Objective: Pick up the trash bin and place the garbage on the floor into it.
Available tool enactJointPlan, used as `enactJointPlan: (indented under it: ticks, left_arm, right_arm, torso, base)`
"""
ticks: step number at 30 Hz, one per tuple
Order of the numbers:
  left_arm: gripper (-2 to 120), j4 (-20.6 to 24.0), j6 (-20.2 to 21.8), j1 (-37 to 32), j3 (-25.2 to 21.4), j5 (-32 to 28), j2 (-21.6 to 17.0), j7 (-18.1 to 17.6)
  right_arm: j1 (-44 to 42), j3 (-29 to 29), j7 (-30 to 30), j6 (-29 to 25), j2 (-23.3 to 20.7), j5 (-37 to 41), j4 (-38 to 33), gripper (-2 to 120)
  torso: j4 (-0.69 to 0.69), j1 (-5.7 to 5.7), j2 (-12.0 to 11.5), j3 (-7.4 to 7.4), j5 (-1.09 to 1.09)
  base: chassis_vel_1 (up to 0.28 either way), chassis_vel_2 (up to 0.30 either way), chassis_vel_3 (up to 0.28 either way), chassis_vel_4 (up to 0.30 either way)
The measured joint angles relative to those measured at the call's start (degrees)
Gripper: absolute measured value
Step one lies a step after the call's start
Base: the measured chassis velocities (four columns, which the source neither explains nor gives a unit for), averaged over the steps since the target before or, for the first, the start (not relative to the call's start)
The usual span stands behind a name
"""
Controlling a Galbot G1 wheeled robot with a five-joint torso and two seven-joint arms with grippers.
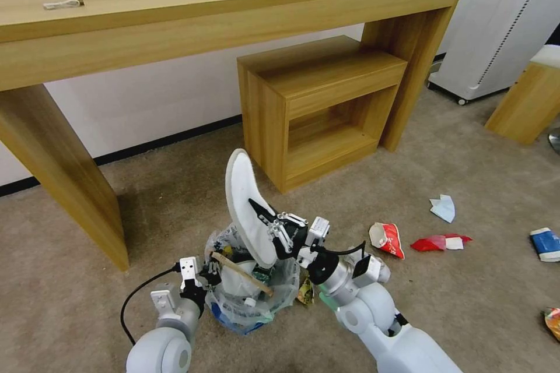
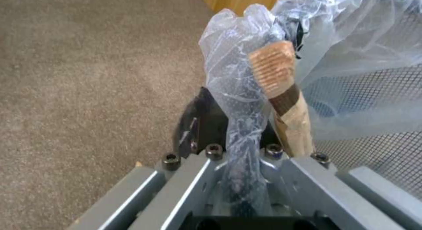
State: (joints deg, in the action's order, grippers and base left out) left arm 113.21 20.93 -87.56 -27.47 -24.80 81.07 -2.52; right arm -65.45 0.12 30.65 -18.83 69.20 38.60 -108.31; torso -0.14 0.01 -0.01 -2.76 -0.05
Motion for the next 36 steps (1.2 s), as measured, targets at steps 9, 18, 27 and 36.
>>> enactJointPlan:
  ticks: [9,18,27,36]
  left_arm:
    - [1,0.36,0.13,-0.07,0.19,0.02,0.52,0.00]
    - [1,0.78,0.27,-0.23,0.28,0.05,0.51,0.00]
    - [1,1.93,0.50,-0.78,0.48,-0.79,0.38,-0.02]
    - [1,3.96,0.98,-1.40,0.38,-2.36,-0.24,-0.23]
  right_arm:
    - [0.53,-1.65,0.14,-0.04,1.22,-0.29,0.84,0]
    - [0.16,-1.69,0.42,-0.14,1.09,-0.74,1.02,0]
    - [-0.16,-1.58,1.26,-0.17,1.24,-1.04,1.35,0]
    - [-0.71,-0.79,2.28,0.01,1.09,-1.58,1.70,18]
  torso:
    - [0.02,0.00,0.00,0.01,0.03]
    - [0.02,0.00,0.00,0.01,0.05]
    - [0.02,0.00,0.00,0.02,0.05]
    - [0.03,0.00,0.00,0.02,0.06]
  base:
    - [0.000,0.000,0.000,0.000]
    - [0.000,0.000,0.000,0.000]
    - [0.000,0.000,0.000,0.000]
    - [0.000,0.000,0.000,0.000]
